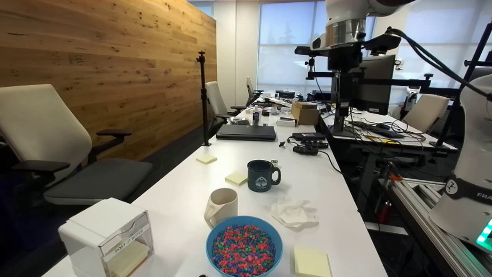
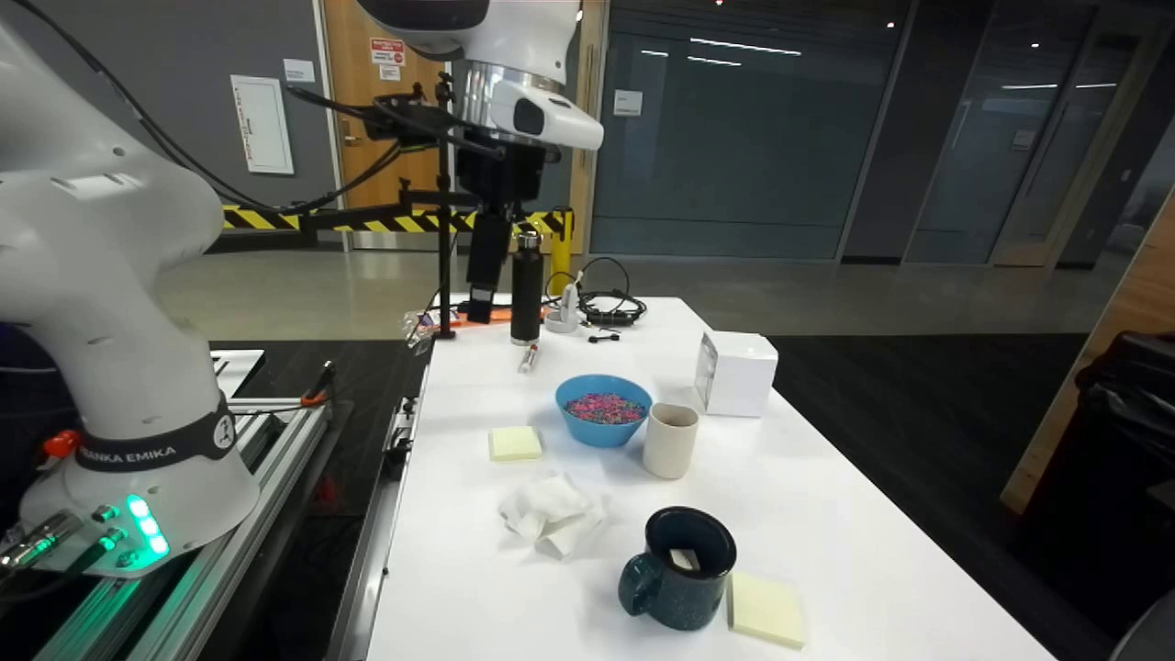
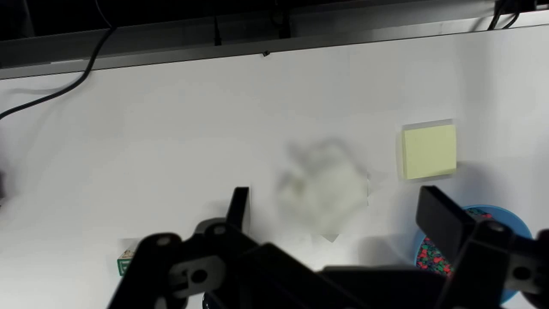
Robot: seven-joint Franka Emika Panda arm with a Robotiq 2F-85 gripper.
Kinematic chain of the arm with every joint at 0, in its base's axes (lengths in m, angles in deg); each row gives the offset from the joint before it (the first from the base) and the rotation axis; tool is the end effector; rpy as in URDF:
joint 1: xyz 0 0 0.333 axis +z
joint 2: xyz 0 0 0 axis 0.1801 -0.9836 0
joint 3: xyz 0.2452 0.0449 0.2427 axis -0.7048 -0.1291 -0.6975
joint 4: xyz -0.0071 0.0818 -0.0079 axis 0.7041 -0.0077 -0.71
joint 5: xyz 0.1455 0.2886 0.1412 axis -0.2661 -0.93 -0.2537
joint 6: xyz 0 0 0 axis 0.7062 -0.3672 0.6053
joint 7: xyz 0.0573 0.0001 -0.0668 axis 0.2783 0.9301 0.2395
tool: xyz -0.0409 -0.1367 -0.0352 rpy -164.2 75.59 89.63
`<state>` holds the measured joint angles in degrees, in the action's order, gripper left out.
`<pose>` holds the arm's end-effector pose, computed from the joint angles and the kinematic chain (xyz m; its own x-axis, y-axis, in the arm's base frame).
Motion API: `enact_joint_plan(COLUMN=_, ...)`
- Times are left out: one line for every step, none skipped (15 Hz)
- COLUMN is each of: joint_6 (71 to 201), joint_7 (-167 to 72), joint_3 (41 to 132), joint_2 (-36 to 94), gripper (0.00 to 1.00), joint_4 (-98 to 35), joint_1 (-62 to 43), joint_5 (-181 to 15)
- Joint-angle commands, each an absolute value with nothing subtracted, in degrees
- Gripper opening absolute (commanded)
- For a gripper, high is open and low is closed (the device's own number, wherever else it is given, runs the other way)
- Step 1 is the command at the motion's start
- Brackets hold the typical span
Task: Use the paper towel to wipe the table
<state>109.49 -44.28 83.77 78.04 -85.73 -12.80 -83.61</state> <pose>0.3013 -0.0256 0.4488 0.9913 -0.0794 -0.1051 -0.0769 -0.9967 0.0268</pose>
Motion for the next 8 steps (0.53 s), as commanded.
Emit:
enact_joint_plan(joint_6=109.4, joint_7=-44.2, joint_3=83.7, joint_2=78.0, gripper=1.0, joint_4=-85.7, joint_1=-12.9, joint_5=-83.6)
enact_joint_plan(joint_6=109.4, joint_7=-44.2, joint_3=83.7, joint_2=78.0, gripper=1.0, joint_4=-85.7, joint_1=-12.9, joint_5=-83.6)
enact_joint_plan(joint_6=109.4, joint_7=-44.2, joint_3=83.7, joint_2=78.0, gripper=1.0, joint_4=-85.7, joint_1=-12.9, joint_5=-83.6)
enact_joint_plan(joint_6=109.4, joint_7=-44.2, joint_3=83.7, joint_2=78.0, gripper=1.0, joint_4=-85.7, joint_1=-12.9, joint_5=-83.6)
enact_joint_plan(joint_6=109.4, joint_7=-44.2, joint_3=83.7, joint_2=78.0, gripper=1.0, joint_4=-85.7, joint_1=-12.9, joint_5=-83.6)
enact_joint_plan(joint_6=109.4, joint_7=-44.2, joint_3=83.7, joint_2=78.0, gripper=1.0, joint_4=-85.7, joint_1=-12.9, joint_5=-83.6)
enact_joint_plan(joint_6=109.4, joint_7=-44.2, joint_3=83.7, joint_2=78.0, gripper=1.0, joint_4=-85.7, joint_1=-12.9, joint_5=-83.6)
enact_joint_plan(joint_6=109.9, joint_7=-44.5, joint_3=83.6, joint_2=78.4, gripper=1.0, joint_4=-85.9, joint_1=-13.1, joint_5=-83.3)
